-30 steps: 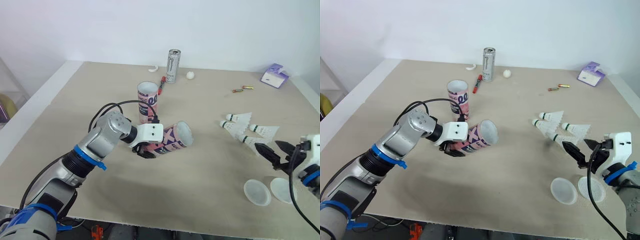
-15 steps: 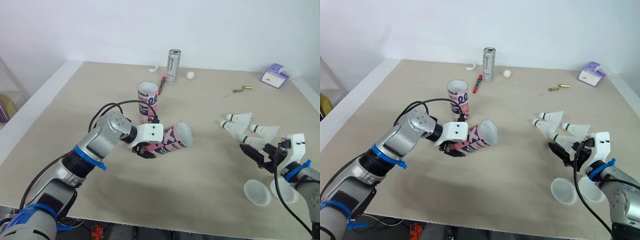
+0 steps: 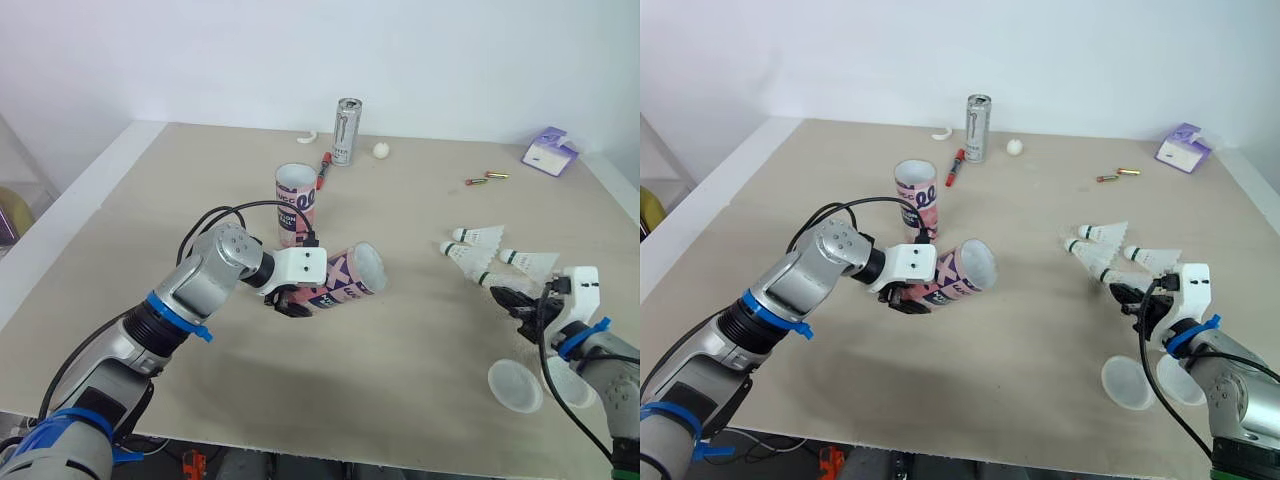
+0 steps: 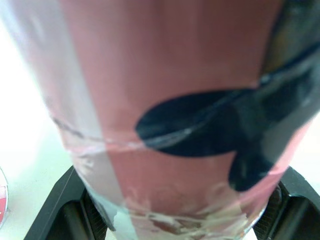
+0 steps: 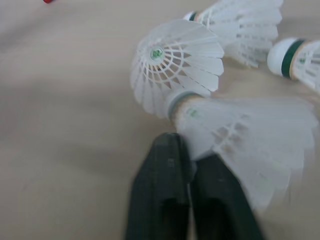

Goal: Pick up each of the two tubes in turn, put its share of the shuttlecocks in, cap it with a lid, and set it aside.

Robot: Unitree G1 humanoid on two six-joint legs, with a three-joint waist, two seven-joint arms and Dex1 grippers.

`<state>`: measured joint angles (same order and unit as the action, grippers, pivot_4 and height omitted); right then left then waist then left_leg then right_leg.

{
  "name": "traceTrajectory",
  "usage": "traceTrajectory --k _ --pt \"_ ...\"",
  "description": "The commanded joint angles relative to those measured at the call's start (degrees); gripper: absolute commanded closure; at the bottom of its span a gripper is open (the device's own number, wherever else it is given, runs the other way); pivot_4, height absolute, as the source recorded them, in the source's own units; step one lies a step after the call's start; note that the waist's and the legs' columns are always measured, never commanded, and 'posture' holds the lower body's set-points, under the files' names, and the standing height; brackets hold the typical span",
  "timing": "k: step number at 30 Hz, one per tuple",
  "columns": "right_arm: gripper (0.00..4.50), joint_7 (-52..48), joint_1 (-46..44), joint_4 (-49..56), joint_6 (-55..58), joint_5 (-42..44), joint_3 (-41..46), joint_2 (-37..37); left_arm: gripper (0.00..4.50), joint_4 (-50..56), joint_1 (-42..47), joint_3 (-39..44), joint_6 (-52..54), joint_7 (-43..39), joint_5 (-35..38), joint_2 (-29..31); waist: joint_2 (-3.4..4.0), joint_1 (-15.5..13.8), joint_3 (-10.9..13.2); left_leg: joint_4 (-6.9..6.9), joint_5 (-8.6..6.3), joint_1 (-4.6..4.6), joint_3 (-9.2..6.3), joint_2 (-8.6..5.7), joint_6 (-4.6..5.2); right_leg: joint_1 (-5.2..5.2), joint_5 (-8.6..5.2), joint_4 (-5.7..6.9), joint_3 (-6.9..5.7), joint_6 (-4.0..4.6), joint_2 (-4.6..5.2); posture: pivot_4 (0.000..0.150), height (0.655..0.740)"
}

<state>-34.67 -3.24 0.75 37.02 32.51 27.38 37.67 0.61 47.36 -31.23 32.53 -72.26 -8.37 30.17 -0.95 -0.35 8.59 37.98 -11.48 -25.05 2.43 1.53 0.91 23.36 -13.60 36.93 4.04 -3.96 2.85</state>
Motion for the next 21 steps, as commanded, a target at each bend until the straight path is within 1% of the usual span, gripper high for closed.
traceTrajectory --k 1,3,6,9,11,14,16,18,19,21 --pt "4.35 0.00 1.21 3.68 0.36 1.57 1.82 0.20 1.50 -1.52 -1.00 -1.12 0.65 1.49 -1.55 0.55 0.00 0.00 0.00 0.00 0.00 0.00 0.00 0.00 0.00 0.00 0.00 0.00 0.00 0.00 0.00 0.150 0.7400" --pt "4.35 -1.48 4.57 9.85 0.86 1.23 2.33 3.10 1.50 -1.72 -0.88 -1.09 0.47 1.52 -1.56 0.49 0.02 -0.06 0.00 0.00 0.00 0.00 0.00 0.00 0.00 0.00 0.00 0.00 0.00 0.00 0.00 0.150 0.7400" --pt "4.35 -3.53 7.33 18.39 4.25 3.06 6.27 8.94 1.50 -1.93 -0.82 -1.03 0.19 1.48 -1.54 0.59 0.08 -0.01 0.01 -0.05 0.00 -0.01 0.00 -0.01 0.00 0.00 -0.05 0.00 0.02 -0.05 0.00 0.150 0.7400" --pt "4.35 -9.14 8.22 26.03 6.71 2.04 10.28 19.93 1.50 -2.38 -0.70 -1.15 -0.35 1.31 -1.53 0.62 0.14 -0.01 0.02 -0.04 0.00 -0.01 0.03 -0.02 0.00 0.01 -0.04 0.00 0.05 -0.05 0.03 0.150 0.7400" --pt "4.35 -12.16 5.53 29.42 6.64 2.57 10.40 25.88 1.50 -2.78 -0.55 -1.25 -0.74 1.28 -1.51 0.53 0.21 -0.02 0.05 -0.02 0.00 0.00 0.02 -0.03 0.00 0.01 -0.03 0.00 0.06 -0.03 0.02 0.150 0.7400" --pt "4.35 -15.97 0.25 34.18 3.96 4.54 6.70 33.09 1.50 -3.38 -0.26 -1.37 -1.16 1.28 -1.50 0.23 0.16 0.00 0.06 -0.05 -0.01 0.11 -0.01 0.00 -0.01 0.01 -0.01 0.00 0.01 0.00 0.01 0.150 0.7400" --pt "4.35 -17.50 -4.27 36.79 1.92 5.68 2.12 35.49 1.50 -3.65 -0.16 -1.38 -1.46 1.19 -1.45 0.07 0.00 0.00 0.13 -0.09 -0.01 0.12 -0.10 0.01 -0.02 0.05 0.00 0.00 -0.11 0.02 0.02 0.150 0.7400" --pt "4.35 -18.51 -8.28 38.97 -2.29 3.43 -4.33 37.10 1.50 -3.96 -0.12 -1.46 -1.70 1.23 -1.42 -0.24 -0.09 -0.03 0.18 -0.15 -0.02 0.21 -0.19 0.03 -0.04 0.10 -0.02 -0.05 -0.24 0.06 0.04 0.150 0.7400" --pt "4.35 -19.56 -10.35 39.52 -4.67 2.03 -7.76 37.36 1.50 -4.06 -0.03 -1.43 -1.72 1.29 -1.38 -0.40 -0.10 -0.01 0.17 -0.30 -0.04 0.19 -0.19 0.00 -0.07 0.08 -0.03 -0.20 -0.38 0.08 0.22 0.150 0.7400" --pt "4.35 -20.78 -12.62 39.06 -7.87 -0.70 -11.71 37.49 1.50 -4.24 0.12 -1.35 -1.76 1.40 -1.35 -0.64 -0.07 0.00 0.15 -0.33 -0.02 0.15 -0.06 -0.02 -0.06 0.05 -0.04 -0.28 -0.50 0.09 0.41 0.150 0.7400"
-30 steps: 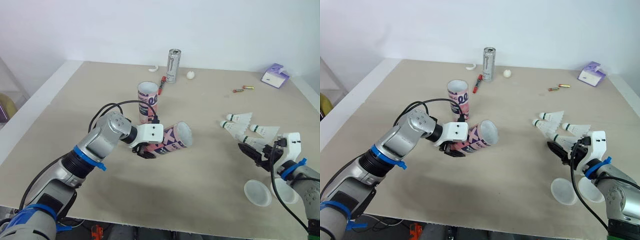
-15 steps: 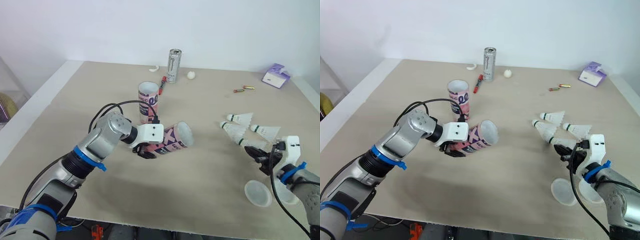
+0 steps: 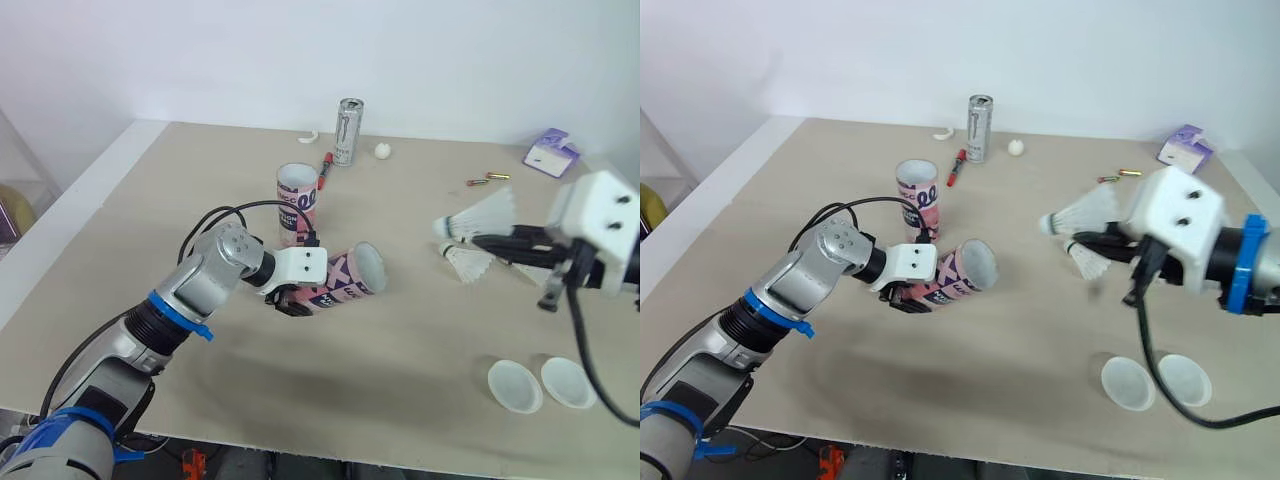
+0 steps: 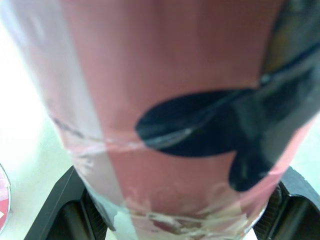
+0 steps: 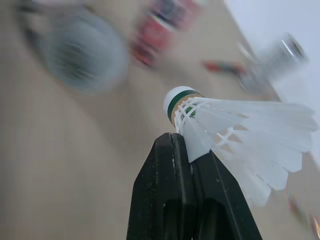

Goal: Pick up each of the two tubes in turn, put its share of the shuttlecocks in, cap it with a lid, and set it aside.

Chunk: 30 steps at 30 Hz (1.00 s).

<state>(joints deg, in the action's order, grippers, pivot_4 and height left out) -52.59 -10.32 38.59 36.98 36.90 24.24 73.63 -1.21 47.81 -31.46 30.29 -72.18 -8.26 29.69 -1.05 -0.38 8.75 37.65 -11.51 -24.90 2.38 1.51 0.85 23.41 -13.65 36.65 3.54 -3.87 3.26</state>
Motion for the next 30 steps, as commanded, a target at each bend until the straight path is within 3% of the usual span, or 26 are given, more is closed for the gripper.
traceTrajectory --k 1,10,13,16,17,22,26,27,29,30 --pt "4.35 -3.20 -6.49 0.77 -8.83 -6.11 -9.98 1.48 1.50 -2.47 -0.29 -1.09 0.43 1.34 -1.47 -0.21 0.03 0.02 -0.01 0.00 0.01 -0.12 0.07 -0.01 0.02 0.02 0.01 -0.22 -0.06 0.01 0.08 0.150 0.7400" --pt "4.35 -3.01 -12.61 0.40 -12.72 -12.74 -22.26 -4.14 1.50 -2.15 -0.49 -0.91 0.74 1.47 -1.51 -0.65 -0.10 -0.09 -0.05 -0.03 -0.07 -0.43 0.14 0.00 0.12 -0.13 0.17 -0.50 -0.23 0.25 0.14 0.150 0.7400" --pt "3.63 -3.61 -14.30 0.06 -12.28 -13.12 -24.11 -5.77 1.50 -2.23 -0.42 -0.85 0.79 1.52 -1.46 -0.73 -0.09 -0.09 -0.05 -0.02 -0.05 -0.43 0.14 0.01 0.10 -0.10 0.17 -0.45 -0.28 0.22 0.12 0.150 0.7400" --pt "2.44 -3.92 -15.34 -0.54 -10.96 -12.11 -23.37 -6.78 1.50 -2.11 -0.55 -0.77 0.93 1.54 -1.48 -0.67 -0.10 -0.10 -0.05 -0.01 -0.04 -0.42 0.12 0.01 0.10 -0.10 0.16 -0.45 -0.29 0.20 0.12 0.150 0.7400" --pt "2.24 -3.90 -15.64 -0.68 -10.45 -11.40 -22.70 -6.99 1.50 -2.07 -0.60 -0.76 0.95 1.50 -1.47 -0.61 -0.10 -0.10 -0.05 -0.01 -0.04 -0.42 0.12 0.01 0.10 -0.10 0.16 -0.45 -0.29 0.20 0.12 0.150 0.7400" --pt "0.05 -2.16 -18.08 -3.81 0.34 3.04 -13.59 -9.65 1.50 -2.28 -0.54 -0.78 0.93 1.50 -1.53 -0.60 -0.12 -0.11 -0.04 -0.01 -0.03 -0.42 0.10 0.04 0.09 -0.17 0.21 -0.44 -0.29 0.23 0.08 0.150 0.7400" --pt "0.05 -2.39 -19.42 -9.17 3.02 4.80 -12.89 -10.65 1.50 -2.64 -0.20 -0.96 0.62 1.47 -1.50 -1.05 -0.14 -0.10 -0.05 0.00 -0.03 -0.41 0.09 0.03 0.10 -0.21 0.26 -0.44 -0.29 0.25 0.10 0.150 0.7400" --pt "0.52 -2.28 -19.70 -9.97 3.09 3.77 -14.33 -10.80 1.50 -2.71 -0.11 -1.05 0.56 1.46 -1.51 -1.21 -0.14 -0.10 -0.05 0.00 -0.03 -0.39 0.10 0.03 0.10 -0.21 0.27 -0.44 -0.28 0.26 0.09 0.150 0.7400" --pt "0.89 -2.41 -20.70 -11.04 3.14 1.61 -17.70 -11.07 1.50 -2.85 0.05 -1.19 0.48 1.47 -1.54 -1.50 -0.13 -0.10 -0.06 0.00 -0.02 -0.38 0.10 0.03 0.11 -0.21 0.26 -0.44 -0.29 0.26 0.10 0.150 0.7400" --pt "1.28 -2.93 -21.34 -11.15 3.40 1.03 -19.30 -11.05 1.50 -2.91 0.12 -1.23 0.49 1.47 -1.56 -1.63 -0.12 -0.09 -0.07 0.00 -0.02 -0.35 0.11 0.04 0.11 -0.22 0.26 -0.43 -0.29 0.26 0.08 0.150 0.7400"
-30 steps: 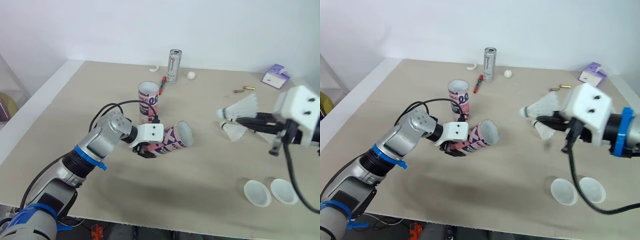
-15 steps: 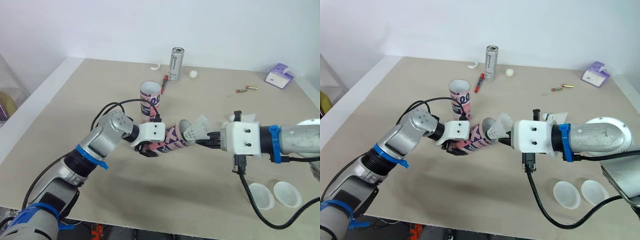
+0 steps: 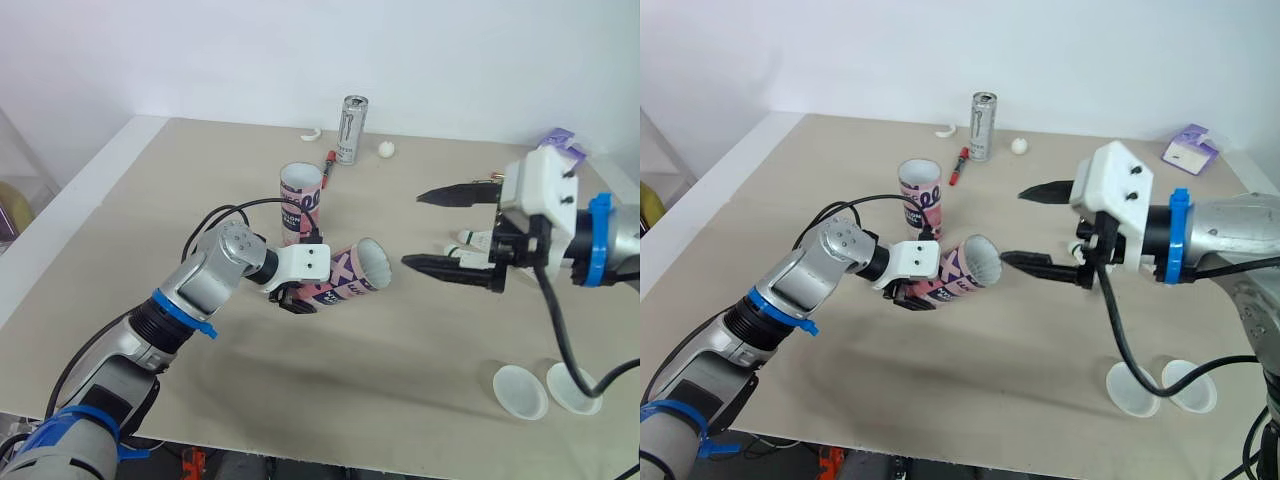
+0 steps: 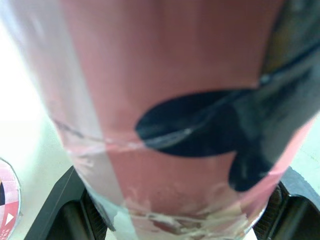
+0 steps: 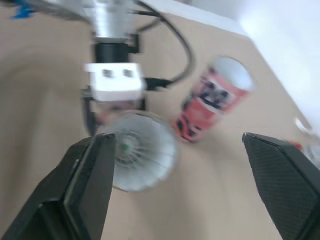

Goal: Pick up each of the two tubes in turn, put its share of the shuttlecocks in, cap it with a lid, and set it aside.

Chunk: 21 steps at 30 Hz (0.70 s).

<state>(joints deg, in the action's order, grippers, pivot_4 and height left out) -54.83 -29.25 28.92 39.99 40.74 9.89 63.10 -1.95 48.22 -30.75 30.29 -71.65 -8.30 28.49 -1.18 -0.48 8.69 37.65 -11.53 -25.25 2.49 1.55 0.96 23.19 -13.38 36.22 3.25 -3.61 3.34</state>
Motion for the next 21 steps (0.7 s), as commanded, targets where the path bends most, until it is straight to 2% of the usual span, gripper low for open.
traceTrajectory --k 1,2,3,5,7,8,16,21 --pt "1.64 -1.61 -3.05 -1.43 0.42 -3.45 -6.58 -0.35 1.50 -2.21 -0.25 -1.98 0.43 0.93 -1.53 -0.51 0.03 -0.02 -0.01 0.00 0.00 0.00 0.00 0.00 0.00 0.00 0.00 0.01 0.00 0.00 0.00 0.150 0.7400" --pt "2.23 -2.60 -3.90 -1.52 0.10 -4.63 -8.49 -0.18 1.50 -2.37 -0.16 -1.97 0.36 0.89 -1.56 -0.63 0.03 -0.03 -0.01 0.00 0.02 0.01 0.01 -0.01 0.02 0.02 -0.03 0.06 0.00 -0.04 0.00 0.150 0.7400" --pt "2.35 -3.21 -4.93 -1.67 -0.22 -5.98 -10.38 -0.27 1.50 -2.46 -0.13 -1.94 0.34 0.87 -1.56 -0.72 0.03 -0.03 -0.01 0.00 0.02 0.01 0.01 -0.01 0.02 0.02 -0.03 0.06 0.01 -0.04 0.00 0.150 0.7400" --pt "3.35 -3.89 -7.61 -2.03 -0.05 -8.17 -14.25 -1.30 1.50 -2.59 -0.09 -1.96 0.23 0.80 -1.60 -0.79 0.04 0.00 -0.02 0.00 0.02 0.01 0.07 -0.02 0.02 0.04 -0.03 0.06 0.06 -0.05 0.01 0.150 0.7400" --pt "3.85 -4.83 -10.79 -2.52 -0.03 -10.64 -18.39 -2.87 1.50 -2.64 -0.08 -2.00 0.17 0.72 -1.62 -0.79 0.03 -0.01 -0.01 0.01 0.03 0.00 0.06 -0.02 0.02 0.05 -0.03 0.06 0.05 -0.06 0.01 0.150 0.7400" --pt "4.29 -5.18 -12.52 -3.01 0.33 -11.61 -20.18 -3.93 1.50 -2.77 -0.04 -2.04 0.07 0.70 -1.66 -0.82 0.03 -0.04 -0.01 0.03 0.03 0.00 0.06 -0.01 0.02 0.06 -0.02 0.08 0.05 -0.07 -0.01 0.150 0.7400" --pt "4.29 -13.85 -26.67 -12.83 -1.41 -23.92 -37.18 -12.21 1.50 -3.50 0.31 -2.34 -0.56 0.73 -1.75 -1.43 0.03 0.03 -0.01 0.05 0.03 0.02 0.40 0.02 0.01 0.17 -0.01 0.19 0.14 -0.02 -0.02 0.150 0.7400" --pt "4.29 -18.29 -30.51 -18.36 -2.30 -28.73 -42.91 -15.50 1.50 -3.50 0.24 -2.44 -0.49 0.90 -1.79 -1.84 0.03 -0.06 -0.01 0.09 0.03 0.00 0.39 -0.01 0.01 0.17 -0.04 0.29 0.10 -0.05 -0.04 0.150 0.7400"
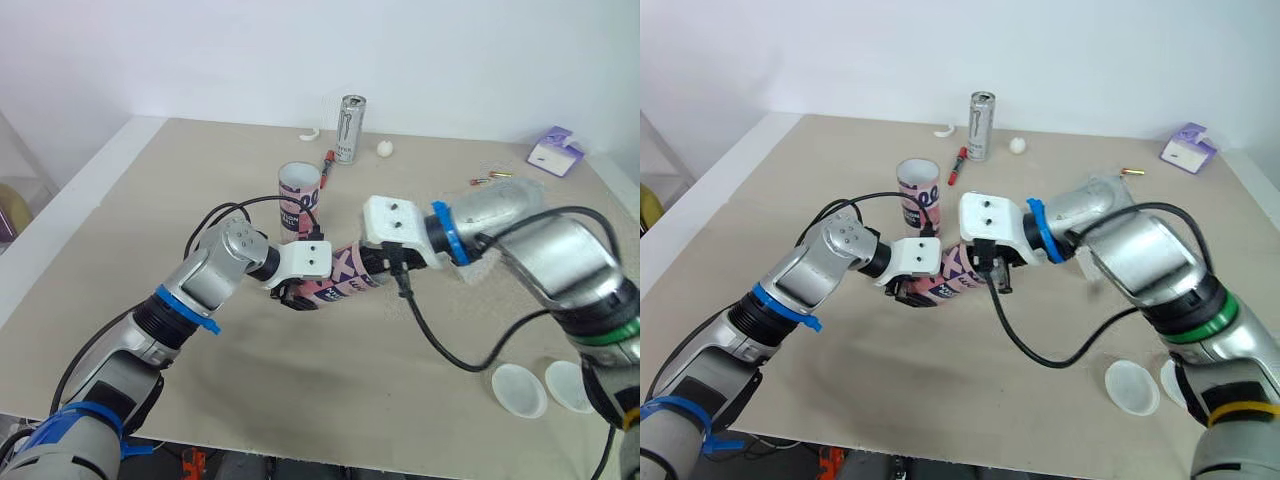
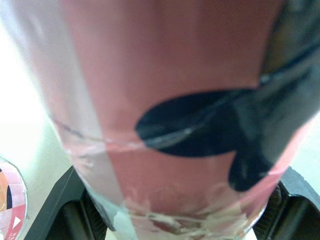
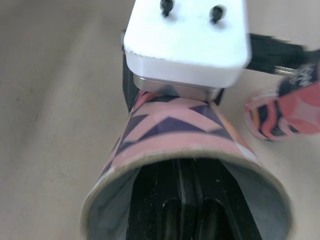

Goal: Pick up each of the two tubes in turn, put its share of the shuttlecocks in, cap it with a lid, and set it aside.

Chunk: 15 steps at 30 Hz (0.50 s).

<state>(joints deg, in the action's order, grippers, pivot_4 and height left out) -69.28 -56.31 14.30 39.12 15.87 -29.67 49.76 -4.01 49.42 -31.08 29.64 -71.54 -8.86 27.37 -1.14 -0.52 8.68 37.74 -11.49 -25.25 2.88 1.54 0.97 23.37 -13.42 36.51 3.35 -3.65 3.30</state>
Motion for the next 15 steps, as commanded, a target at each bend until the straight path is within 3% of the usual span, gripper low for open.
traceTrajectory --k 1,10,15 --pt "4.29 -4.33 -3.85 -5.41 -2.24 -5.27 -4.61 -2.92 1.50 -1.44 -0.97 -2.08 0.21 0.85 -1.22 -0.80 -0.01 0.01 0.00 0.01 0.00 0.00 -0.01 0.00 0.00 0.03 -0.01 0.01 -0.02 0.01 0.00 0.150 0.7400" --pt "4.29 -7.84 -5.57 -11.86 -5.33 -10.24 -6.53 -7.91 1.50 -0.69 -1.56 -1.95 0.82 1.41 -1.14 -0.96 -0.03 0.09 -0.01 0.27 0.01 0.18 0.02 0.01 -0.03 0.00 -0.05 0.53 -0.01 0.10 -0.12 0.150 0.7400" --pt "4.29 -8.66 -5.41 -10.26 -3.67 -7.44 -0.55 -6.79 1.50 -0.84 -2.01 -1.87 0.52 1.93 -1.13 -0.95 -0.02 0.18 -0.02 0.27 0.12 0.25 -0.02 0.13 -0.13 0.00 -0.04 0.59 -0.01 0.08 -0.28 0.150 0.7400"
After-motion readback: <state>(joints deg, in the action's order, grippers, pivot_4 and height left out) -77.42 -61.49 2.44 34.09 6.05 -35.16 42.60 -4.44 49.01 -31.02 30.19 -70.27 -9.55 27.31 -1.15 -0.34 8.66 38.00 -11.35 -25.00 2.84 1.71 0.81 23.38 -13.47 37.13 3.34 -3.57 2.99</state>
